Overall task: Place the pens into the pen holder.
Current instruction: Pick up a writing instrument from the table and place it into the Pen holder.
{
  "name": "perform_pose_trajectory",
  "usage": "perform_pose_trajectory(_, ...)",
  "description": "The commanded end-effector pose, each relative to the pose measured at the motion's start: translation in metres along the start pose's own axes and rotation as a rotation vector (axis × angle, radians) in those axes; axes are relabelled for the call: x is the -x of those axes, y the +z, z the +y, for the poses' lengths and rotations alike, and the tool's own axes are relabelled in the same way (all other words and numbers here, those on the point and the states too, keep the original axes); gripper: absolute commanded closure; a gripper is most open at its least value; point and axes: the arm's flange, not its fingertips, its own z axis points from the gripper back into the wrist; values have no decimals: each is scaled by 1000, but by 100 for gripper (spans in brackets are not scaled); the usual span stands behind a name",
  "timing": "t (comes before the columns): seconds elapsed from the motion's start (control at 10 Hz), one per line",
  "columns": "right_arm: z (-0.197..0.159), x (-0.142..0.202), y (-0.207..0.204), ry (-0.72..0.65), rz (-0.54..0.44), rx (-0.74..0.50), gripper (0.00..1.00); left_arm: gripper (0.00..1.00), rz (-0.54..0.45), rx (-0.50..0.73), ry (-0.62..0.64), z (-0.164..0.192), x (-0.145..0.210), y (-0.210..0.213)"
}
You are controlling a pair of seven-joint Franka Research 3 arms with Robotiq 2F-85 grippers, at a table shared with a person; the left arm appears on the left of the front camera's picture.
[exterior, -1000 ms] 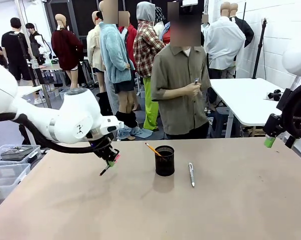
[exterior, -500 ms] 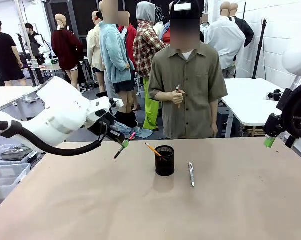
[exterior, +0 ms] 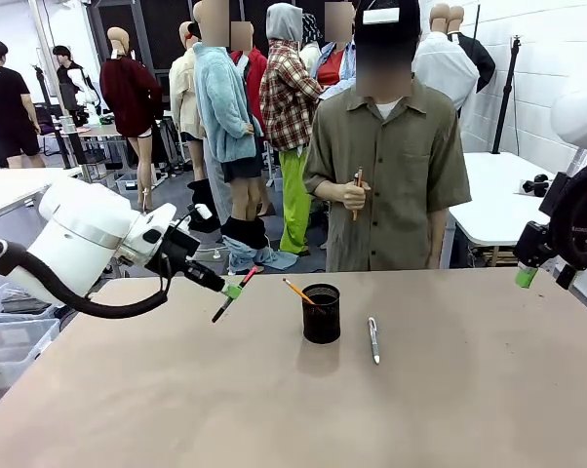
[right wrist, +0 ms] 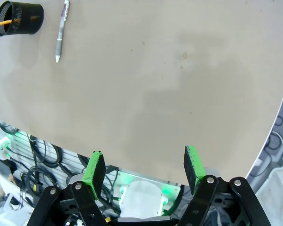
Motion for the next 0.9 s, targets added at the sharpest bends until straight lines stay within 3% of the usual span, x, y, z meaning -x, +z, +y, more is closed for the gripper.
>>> perform_pose_trajectory(0.0, -1, 3, -4, 12, -6, 31, 17, 100, -44, 136, -87, 6, 6, -2)
perform_pose_trajectory(0.3, -1, 3, -4, 12, -6, 31, 17, 100, -99, 256, -225, 5, 13, 0)
perform_pose_trajectory(0.4, -1, 3, -4, 12, -6, 31, 17, 100, -175, 304, -284, 4, 12, 0)
perform_pose_trajectory(0.5, -1, 3, -4, 12, -6, 31, 17, 100, -139, 143, -219, 4, 10, -1)
perform_pose_trajectory(0.6, -1, 3, -4, 12, -6, 31, 17, 100, -90, 250, -233, -3, 9, -1)
perform_pose_trajectory(0.8, -1, 3, -4, 12, -6, 31, 17, 100, -106, 230, -241, 0, 8, 1)
